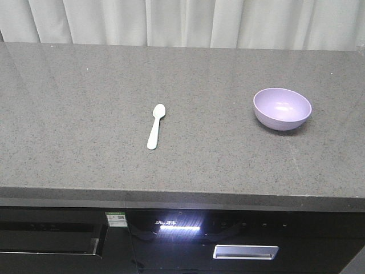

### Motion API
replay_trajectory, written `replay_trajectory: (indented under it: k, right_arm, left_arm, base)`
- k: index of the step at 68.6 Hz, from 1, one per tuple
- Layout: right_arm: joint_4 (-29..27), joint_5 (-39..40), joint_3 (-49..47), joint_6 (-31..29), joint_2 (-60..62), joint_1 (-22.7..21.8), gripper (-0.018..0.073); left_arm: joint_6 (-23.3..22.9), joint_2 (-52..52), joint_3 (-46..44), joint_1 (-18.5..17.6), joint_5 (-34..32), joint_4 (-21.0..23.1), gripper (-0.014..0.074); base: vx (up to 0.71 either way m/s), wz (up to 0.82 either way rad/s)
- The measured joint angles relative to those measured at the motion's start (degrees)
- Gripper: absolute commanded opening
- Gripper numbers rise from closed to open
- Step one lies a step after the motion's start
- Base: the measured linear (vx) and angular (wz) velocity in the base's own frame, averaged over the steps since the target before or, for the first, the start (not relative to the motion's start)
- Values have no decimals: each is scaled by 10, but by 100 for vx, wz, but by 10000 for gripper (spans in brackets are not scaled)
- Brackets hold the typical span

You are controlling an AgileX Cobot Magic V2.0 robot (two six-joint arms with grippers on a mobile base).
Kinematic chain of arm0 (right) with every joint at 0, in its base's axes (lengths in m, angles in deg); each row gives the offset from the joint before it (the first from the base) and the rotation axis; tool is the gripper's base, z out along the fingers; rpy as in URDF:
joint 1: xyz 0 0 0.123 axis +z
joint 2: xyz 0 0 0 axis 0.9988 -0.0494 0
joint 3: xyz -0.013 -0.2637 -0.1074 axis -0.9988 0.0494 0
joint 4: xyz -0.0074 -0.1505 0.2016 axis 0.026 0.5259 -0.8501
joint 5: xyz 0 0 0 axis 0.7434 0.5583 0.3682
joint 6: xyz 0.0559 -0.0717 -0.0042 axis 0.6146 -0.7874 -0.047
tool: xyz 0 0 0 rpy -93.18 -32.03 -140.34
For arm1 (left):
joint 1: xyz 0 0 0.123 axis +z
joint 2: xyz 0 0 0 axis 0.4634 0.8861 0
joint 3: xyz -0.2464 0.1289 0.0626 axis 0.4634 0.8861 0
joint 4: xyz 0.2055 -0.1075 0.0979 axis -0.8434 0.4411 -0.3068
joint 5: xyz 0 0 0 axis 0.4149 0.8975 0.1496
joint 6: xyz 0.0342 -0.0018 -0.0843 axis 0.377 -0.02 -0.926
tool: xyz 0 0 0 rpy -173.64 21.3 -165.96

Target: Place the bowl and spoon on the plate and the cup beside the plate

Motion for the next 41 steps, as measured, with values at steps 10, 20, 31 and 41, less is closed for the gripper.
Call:
replay_trajectory:
  k: [10,20,31,41]
  right_arm:
    - [0,0,0,0,0,0,-1]
    - [0,0,0,0,0,0,-1]
    - [0,0,0,0,0,0,-1]
    - [0,0,0,0,0,0,-1]
  left_arm:
    - [0,0,0,0,0,0,-6]
    - [0,0,0,0,0,0,-6]
    - [0,0,0,0,0,0,-6]
    - [0,0,0,0,0,0,-6]
  base:
    - [4,1]
    - [4,0]
    - [3,1]
    - [3,0]
